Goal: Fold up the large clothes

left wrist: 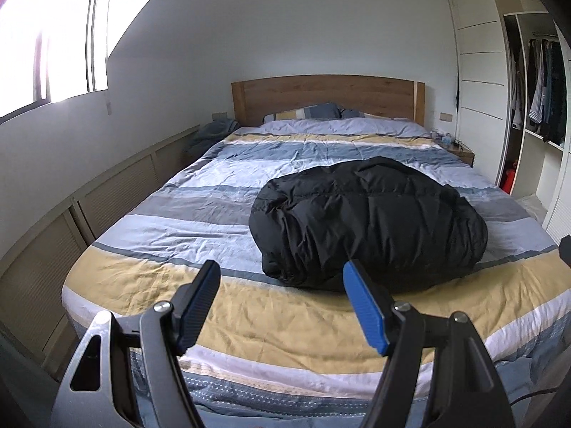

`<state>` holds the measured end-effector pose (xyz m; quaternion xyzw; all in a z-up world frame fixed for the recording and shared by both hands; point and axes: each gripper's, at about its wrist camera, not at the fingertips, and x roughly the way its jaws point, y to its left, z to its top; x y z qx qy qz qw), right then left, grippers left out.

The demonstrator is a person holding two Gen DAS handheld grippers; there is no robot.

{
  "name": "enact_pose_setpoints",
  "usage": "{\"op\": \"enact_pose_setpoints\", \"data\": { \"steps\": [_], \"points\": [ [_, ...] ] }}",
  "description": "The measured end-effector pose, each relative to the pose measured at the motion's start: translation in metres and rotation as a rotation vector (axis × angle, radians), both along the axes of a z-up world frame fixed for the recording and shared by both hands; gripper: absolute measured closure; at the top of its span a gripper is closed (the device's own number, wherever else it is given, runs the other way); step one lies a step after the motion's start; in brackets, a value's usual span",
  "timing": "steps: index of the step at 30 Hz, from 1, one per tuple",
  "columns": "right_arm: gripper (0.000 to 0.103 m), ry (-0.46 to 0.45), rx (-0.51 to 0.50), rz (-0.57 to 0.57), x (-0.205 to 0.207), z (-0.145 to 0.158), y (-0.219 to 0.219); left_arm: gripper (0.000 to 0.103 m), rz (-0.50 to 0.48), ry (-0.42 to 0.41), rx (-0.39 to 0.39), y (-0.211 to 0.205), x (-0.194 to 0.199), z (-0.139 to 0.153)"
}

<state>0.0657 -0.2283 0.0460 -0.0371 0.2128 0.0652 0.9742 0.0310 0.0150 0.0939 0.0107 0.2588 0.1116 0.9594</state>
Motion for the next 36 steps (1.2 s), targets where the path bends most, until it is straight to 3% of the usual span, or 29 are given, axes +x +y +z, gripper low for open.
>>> {"op": "enact_pose_setpoints", "data": {
  "steps": [17, 36],
  "points": [
    [0.001, -0.039, 0.007, 0.012, -0.012, 0.008, 0.001, 0.033, -0.058, -0.07, 0.008, -0.022, -0.02, 0.016],
    [0.001, -0.022, 0.007, 0.015, -0.007, 0.003, -0.001, 0.033, -0.095, -0.044, -0.005, -0.03, -0.013, 0.009]
  ]
}}
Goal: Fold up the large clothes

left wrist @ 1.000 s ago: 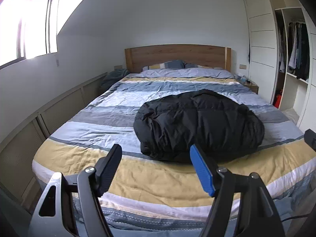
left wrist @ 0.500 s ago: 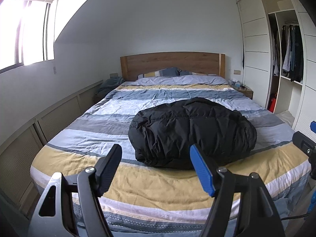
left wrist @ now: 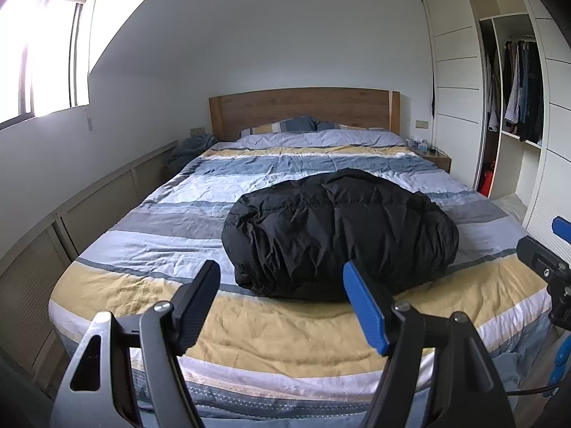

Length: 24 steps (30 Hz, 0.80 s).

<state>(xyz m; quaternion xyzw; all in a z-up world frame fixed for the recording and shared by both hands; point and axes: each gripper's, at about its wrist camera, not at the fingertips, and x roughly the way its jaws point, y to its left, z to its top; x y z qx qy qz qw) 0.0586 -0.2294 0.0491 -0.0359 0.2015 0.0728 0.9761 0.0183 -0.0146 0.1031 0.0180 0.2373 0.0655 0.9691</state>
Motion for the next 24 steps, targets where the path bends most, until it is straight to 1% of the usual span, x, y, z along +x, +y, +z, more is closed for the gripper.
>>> {"op": "enact_pose_setpoints", "data": {
  "steps": [7, 16, 24],
  "points": [
    [0.001, 0.003, -0.008, 0.0, 0.005, -0.002, 0.001, 0.033, -0.007, 0.021, -0.016, 0.0, 0.008, -0.007],
    [0.001, 0.013, -0.011, 0.002, 0.009, -0.007, 0.005, 0.033, -0.005, 0.019, -0.031, 0.005, 0.01, -0.007],
    [0.001, 0.02, -0.004, 0.006, 0.01, -0.011, 0.007, 0.033, -0.003, 0.02, -0.024, 0.005, 0.01, -0.008]
  ]
}}
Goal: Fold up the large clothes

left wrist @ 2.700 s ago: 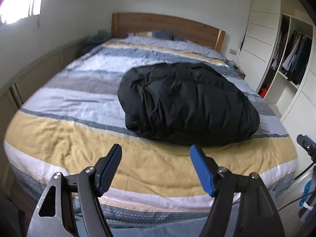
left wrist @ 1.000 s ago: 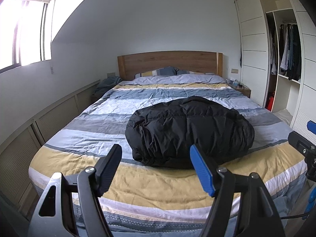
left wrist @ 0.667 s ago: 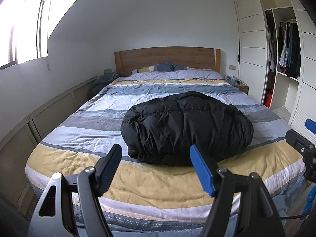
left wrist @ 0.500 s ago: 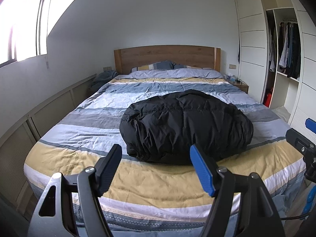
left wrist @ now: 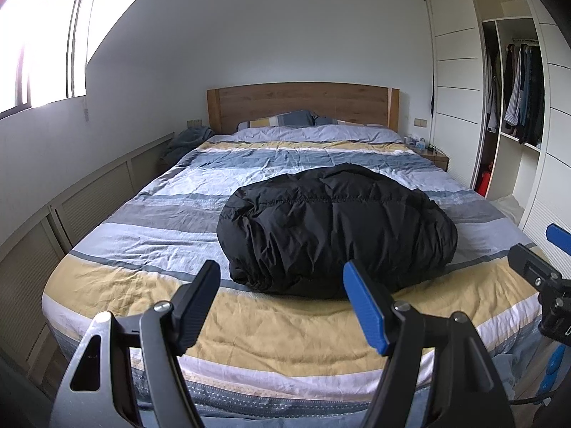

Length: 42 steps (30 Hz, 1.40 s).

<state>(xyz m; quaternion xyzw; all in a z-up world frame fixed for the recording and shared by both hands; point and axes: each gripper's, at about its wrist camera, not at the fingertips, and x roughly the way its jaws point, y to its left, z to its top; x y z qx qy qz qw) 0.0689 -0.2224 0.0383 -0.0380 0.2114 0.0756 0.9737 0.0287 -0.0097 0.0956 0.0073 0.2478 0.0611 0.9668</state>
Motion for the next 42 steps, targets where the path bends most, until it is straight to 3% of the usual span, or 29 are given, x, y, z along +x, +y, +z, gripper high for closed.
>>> {"op": "enact_pose_setpoints", "data": {
  "steps": [42],
  "points": [
    [0.001, 0.053, 0.03, -0.054, 0.015, -0.015, -0.024, 0.033, -0.02, 0.042, -0.004, -0.006, 0.008, -0.021]
  ]
}}
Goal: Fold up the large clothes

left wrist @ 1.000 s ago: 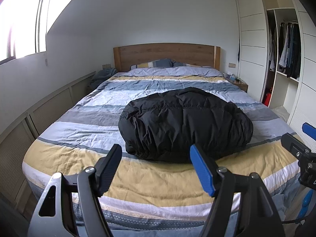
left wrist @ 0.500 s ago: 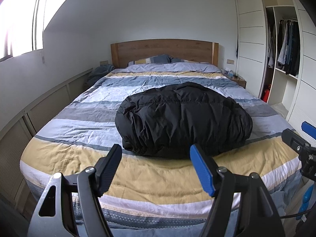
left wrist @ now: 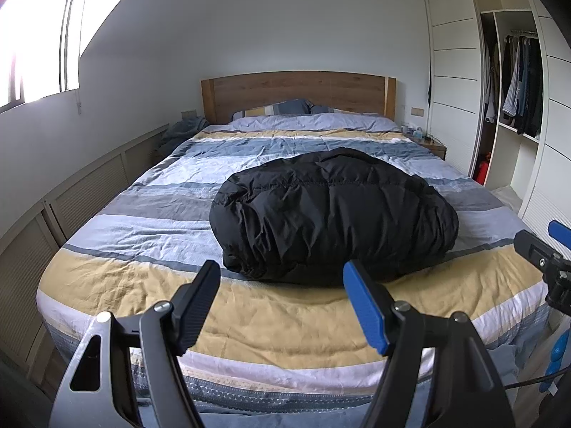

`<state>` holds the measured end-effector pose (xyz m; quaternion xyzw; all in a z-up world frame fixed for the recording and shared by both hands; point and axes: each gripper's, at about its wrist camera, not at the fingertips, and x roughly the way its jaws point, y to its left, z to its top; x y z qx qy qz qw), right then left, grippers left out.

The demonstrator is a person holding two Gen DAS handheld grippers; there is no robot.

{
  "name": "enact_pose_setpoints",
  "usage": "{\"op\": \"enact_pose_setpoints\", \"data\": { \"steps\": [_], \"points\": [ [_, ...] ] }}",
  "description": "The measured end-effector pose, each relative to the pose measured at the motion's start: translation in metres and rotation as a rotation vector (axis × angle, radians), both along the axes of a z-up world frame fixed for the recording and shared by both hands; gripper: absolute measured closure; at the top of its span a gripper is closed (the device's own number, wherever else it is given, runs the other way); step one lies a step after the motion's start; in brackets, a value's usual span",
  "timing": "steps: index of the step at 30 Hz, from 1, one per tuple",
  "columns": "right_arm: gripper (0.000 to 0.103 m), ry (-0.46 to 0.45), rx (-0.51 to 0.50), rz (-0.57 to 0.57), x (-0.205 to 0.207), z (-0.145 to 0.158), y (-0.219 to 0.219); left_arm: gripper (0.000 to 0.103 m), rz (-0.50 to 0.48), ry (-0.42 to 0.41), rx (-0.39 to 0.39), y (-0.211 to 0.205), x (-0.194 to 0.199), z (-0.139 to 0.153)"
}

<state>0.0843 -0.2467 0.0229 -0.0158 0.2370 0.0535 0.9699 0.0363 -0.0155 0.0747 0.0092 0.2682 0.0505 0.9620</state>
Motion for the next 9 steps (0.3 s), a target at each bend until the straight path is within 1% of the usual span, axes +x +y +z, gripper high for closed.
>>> {"op": "enact_pose_setpoints", "data": {
  "steps": [9],
  "points": [
    [0.001, 0.0, -0.005, -0.002, 0.0007, -0.0003, 0.0005, 0.033, -0.005, -0.005, 0.002, 0.0004, -0.0019, 0.0015]
  ]
}}
